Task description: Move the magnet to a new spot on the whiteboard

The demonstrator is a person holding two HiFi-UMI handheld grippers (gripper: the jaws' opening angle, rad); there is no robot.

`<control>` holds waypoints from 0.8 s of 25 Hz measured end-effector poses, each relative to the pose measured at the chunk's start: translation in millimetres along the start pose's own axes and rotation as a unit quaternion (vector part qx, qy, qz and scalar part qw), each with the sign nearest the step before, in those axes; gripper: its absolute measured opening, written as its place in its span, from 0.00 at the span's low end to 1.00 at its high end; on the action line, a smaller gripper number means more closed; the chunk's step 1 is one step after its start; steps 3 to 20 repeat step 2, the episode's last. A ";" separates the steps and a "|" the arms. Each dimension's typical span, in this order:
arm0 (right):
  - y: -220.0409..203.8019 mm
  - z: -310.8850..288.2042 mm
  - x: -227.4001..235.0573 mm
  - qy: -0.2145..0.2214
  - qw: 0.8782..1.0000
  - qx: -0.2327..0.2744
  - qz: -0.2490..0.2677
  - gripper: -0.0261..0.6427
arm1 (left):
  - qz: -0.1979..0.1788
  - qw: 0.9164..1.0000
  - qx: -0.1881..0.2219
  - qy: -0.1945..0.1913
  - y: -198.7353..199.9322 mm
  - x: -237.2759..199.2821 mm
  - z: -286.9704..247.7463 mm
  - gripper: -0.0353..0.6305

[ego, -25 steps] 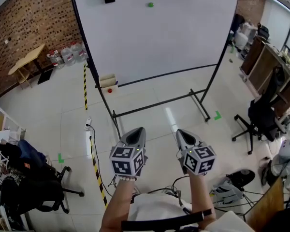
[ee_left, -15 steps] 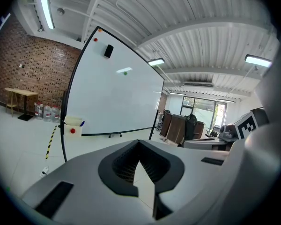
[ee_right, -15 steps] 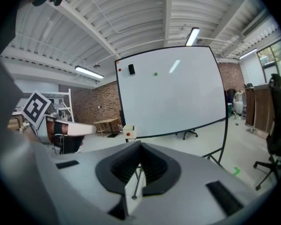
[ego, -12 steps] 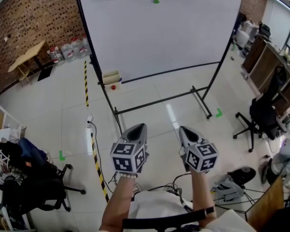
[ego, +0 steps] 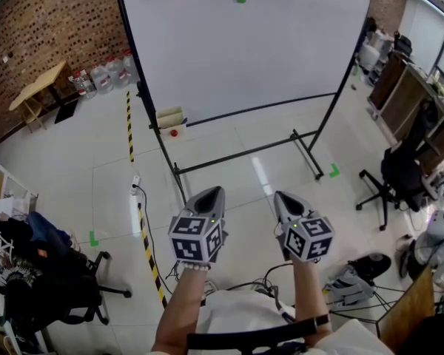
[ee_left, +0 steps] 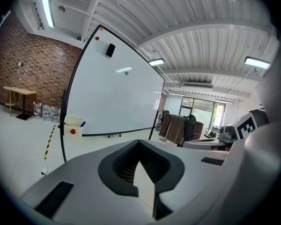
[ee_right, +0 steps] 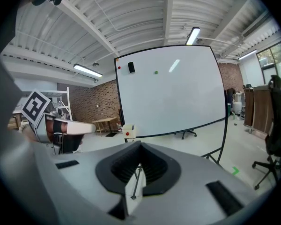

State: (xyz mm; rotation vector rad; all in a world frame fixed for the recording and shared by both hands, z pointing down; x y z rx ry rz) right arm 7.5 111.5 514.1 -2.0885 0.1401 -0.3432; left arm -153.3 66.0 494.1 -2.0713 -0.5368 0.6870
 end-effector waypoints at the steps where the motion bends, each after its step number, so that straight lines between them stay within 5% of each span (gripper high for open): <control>1: 0.9 -1.9 -0.8 0.000 1.000 0.000 0.000 0.04 | 0.000 1.000 0.000 0.000 1.0 -1.6 -0.4 0.05; 20: 1.8 -3.8 -1.8 0.000 1.000 -0.001 0.001 0.04 | -0.001 1.000 0.000 -0.001 2.0 -3.3 -0.7 0.05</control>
Point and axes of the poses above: the fingertips, and each gripper's own axes: z backward along the fingers, x to its right, y out of its top, the point moved 2 cm from there along z, backward along the fingers, and after that the axes turned 12 degrees about -x, right-handed, at the moved point
